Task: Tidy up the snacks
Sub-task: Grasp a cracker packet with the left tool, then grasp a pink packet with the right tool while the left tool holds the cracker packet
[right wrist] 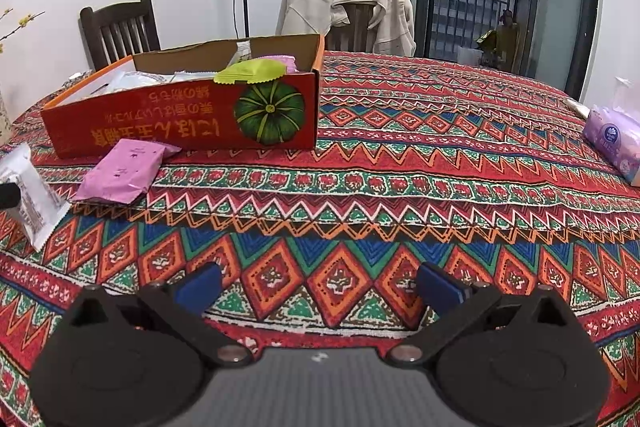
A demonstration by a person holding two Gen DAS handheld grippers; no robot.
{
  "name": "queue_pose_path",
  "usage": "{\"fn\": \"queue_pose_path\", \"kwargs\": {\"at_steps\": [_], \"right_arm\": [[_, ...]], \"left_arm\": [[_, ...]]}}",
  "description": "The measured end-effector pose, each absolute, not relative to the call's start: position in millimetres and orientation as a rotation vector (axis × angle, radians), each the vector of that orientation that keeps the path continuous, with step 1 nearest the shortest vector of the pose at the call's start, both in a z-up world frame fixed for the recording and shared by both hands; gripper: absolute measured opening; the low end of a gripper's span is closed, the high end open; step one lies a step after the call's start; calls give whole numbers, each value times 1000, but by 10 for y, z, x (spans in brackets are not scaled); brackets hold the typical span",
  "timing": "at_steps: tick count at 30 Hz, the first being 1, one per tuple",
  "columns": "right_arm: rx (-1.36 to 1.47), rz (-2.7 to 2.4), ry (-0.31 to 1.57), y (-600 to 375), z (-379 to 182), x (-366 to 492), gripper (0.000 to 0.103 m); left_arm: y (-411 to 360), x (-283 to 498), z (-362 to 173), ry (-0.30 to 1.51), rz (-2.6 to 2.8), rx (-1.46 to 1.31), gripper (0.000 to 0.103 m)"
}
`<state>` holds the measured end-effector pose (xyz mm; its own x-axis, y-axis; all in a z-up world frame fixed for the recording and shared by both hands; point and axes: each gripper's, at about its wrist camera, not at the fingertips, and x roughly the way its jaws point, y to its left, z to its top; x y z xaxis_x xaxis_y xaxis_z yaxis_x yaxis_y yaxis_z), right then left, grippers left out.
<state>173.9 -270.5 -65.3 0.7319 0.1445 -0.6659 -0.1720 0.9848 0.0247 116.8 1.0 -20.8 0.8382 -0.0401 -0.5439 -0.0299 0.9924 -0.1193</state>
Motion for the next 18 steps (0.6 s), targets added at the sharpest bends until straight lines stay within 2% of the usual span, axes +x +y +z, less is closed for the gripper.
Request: {"fn": "queue_pose_path", "kwargs": {"at_steps": [5,9,12,14,15,18], "right_arm": [[-38,170,729,-2706,-656,1738,103],[-31,159,728,-2723,-657,1738,103],[-30,159,728,-2728,-658,1736,103],[-30,160,727,-2728,-658,1738,103],[-30,160,727,-2728,-657,1738,103],[-31,162,728,-2728,-656,1735,103]], "left_arm": [[25,1294,-186,589,-21,-101,18],[-71,1431,-237,621,-12,-77,29],[-152,1529,-299,648,7,-63,29],[-190,1588,-363,671,37,-50,23],[-186,1603,-388,683,47,-50,16],[-176,1559,-367,663,56,-64,16]]}}
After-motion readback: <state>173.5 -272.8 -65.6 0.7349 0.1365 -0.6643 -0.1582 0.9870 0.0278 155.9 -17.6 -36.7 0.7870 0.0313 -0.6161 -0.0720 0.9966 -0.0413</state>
